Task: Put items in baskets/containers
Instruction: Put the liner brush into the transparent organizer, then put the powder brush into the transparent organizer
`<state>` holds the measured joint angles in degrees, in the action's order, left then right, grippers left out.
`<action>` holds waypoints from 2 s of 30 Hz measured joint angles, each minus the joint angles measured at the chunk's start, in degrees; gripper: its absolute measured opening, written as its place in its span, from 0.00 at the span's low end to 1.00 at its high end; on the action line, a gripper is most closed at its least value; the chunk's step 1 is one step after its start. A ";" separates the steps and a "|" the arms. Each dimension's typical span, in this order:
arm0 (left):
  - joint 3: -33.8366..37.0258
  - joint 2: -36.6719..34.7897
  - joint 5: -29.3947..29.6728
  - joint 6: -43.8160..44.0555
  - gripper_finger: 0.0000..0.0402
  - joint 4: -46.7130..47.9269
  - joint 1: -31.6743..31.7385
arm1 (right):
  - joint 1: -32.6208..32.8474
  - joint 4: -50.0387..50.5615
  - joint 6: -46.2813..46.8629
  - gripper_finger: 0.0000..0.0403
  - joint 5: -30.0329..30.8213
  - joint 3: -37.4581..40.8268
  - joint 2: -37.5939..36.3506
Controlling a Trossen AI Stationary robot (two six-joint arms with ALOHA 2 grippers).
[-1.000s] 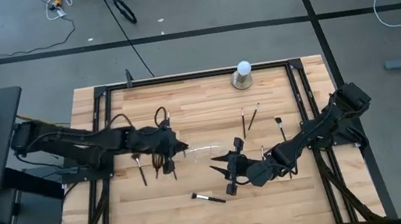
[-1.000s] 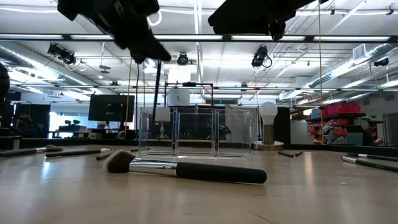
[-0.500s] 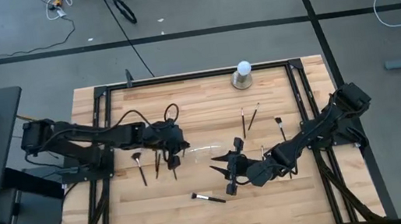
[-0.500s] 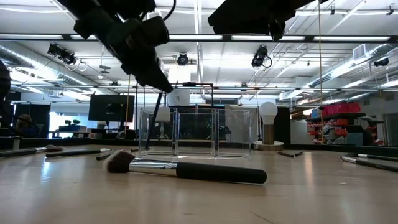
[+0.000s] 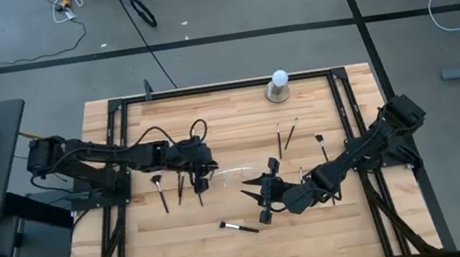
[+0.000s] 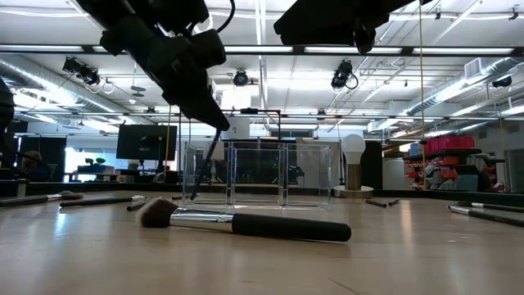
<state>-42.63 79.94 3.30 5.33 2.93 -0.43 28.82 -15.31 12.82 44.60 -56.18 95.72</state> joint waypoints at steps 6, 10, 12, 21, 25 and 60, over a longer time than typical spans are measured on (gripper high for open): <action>-0.12 -0.02 4.35 0.67 0.31 -1.12 0.00 | 0.00 0.00 0.00 0.29 0.00 0.00 0.02; -1.44 -0.96 5.19 0.93 0.36 -0.27 0.00 | 0.00 0.06 -0.23 0.29 0.00 0.00 0.02; -2.68 -2.26 5.19 0.96 0.37 0.73 -0.24 | -0.02 0.31 -0.87 0.29 0.00 0.00 0.02; -5.55 -10.50 5.69 4.76 0.34 10.95 -8.35 | -1.81 -0.36 -2.01 0.29 -0.47 1.95 0.02; -5.55 -11.43 10.61 9.85 0.31 13.95 -15.79 | -2.63 -3.63 -1.28 0.29 -3.20 4.82 0.07; -0.07 15.83 48.55 40.39 0.28 -18.97 -42.23 | 0.46 -7.83 1.29 0.55 -30.56 -2.38 21.92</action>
<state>-42.70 95.77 51.85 45.71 -16.04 -42.65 29.28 -23.14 14.11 14.04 -58.57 117.64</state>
